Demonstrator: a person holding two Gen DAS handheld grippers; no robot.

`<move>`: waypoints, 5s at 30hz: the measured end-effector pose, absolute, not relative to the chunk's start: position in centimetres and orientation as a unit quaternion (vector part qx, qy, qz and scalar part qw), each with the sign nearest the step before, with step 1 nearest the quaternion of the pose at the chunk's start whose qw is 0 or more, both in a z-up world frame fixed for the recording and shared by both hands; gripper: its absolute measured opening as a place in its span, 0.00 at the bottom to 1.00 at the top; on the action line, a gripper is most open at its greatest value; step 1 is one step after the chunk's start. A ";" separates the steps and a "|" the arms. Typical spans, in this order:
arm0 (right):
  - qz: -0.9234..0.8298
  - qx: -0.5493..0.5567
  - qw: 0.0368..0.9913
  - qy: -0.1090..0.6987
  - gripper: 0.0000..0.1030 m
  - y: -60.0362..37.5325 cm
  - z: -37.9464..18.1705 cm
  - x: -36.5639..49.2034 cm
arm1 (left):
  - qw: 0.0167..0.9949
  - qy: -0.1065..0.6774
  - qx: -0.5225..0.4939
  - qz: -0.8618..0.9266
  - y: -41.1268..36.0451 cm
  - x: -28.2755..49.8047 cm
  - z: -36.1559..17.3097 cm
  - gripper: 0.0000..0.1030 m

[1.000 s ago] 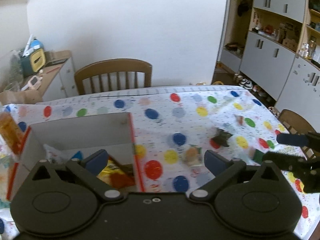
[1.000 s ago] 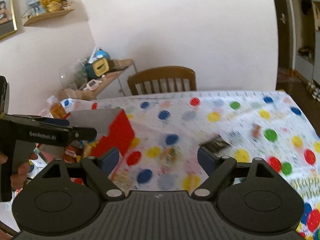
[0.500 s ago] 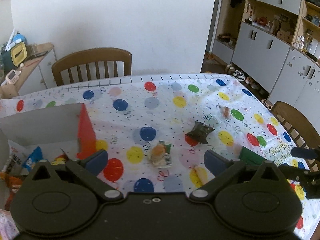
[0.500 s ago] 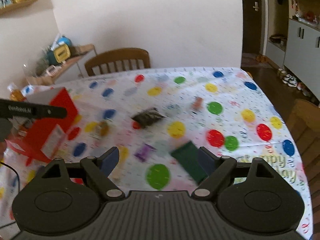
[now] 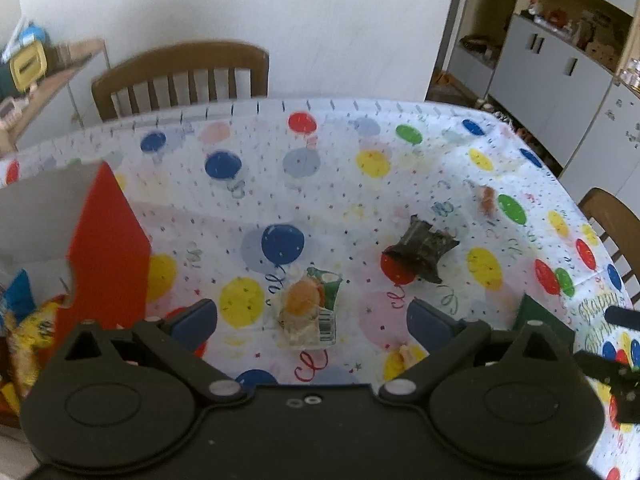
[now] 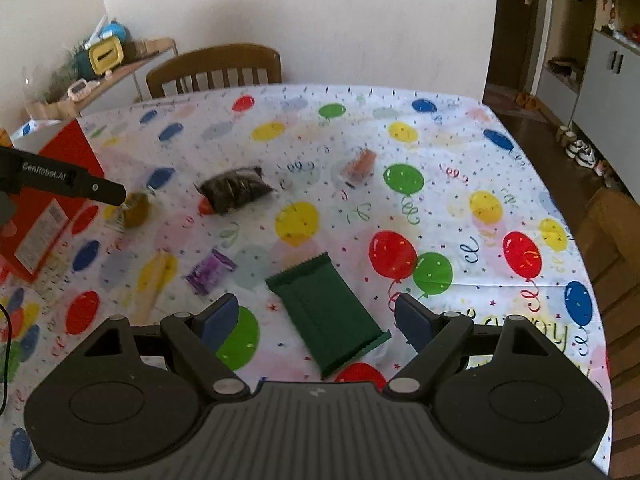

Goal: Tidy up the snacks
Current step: 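Grasp the orange-wrapped cake with the left tool while the right tool grasps the green bar, then carry both snacks over the red box and open both tools to release them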

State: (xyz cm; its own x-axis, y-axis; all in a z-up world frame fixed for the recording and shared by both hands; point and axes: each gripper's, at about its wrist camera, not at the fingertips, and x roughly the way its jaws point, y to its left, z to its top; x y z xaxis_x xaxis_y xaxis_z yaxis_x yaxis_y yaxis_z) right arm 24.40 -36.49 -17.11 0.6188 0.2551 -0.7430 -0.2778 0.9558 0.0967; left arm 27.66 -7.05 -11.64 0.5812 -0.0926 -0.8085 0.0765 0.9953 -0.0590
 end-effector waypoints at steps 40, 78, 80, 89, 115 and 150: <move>0.151 -0.052 0.887 0.434 0.47 -35.0 -19.3 25.7 | 0.856 0.515 -0.015 -0.050 -6.6 31.2 -15.8 0.44; 0.268 -0.064 0.908 0.314 0.47 -19.3 -4.8 19.2 | 0.897 0.437 -0.054 -0.044 2.2 22.2 -3.0 0.44; 0.278 -0.067 0.907 0.310 0.47 -18.0 -4.3 19.3 | 0.899 0.434 -0.057 -0.038 3.4 21.8 -2.5 0.44; 0.312 -0.086 0.899 0.296 0.47 -11.6 -3.3 19.8 | 0.903 0.424 -0.064 -0.007 8.7 20.9 -1.4 0.44; 0.320 -0.166 0.867 0.344 0.47 3.5 -9.3 26.5 | 0.879 0.462 -0.055 0.100 20.9 20.9 -5.8 0.44; 0.341 -0.128 0.859 0.360 0.57 3.1 -9.7 26.5 | 0.864 0.489 -0.047 0.106 21.2 21.3 -9.1 0.56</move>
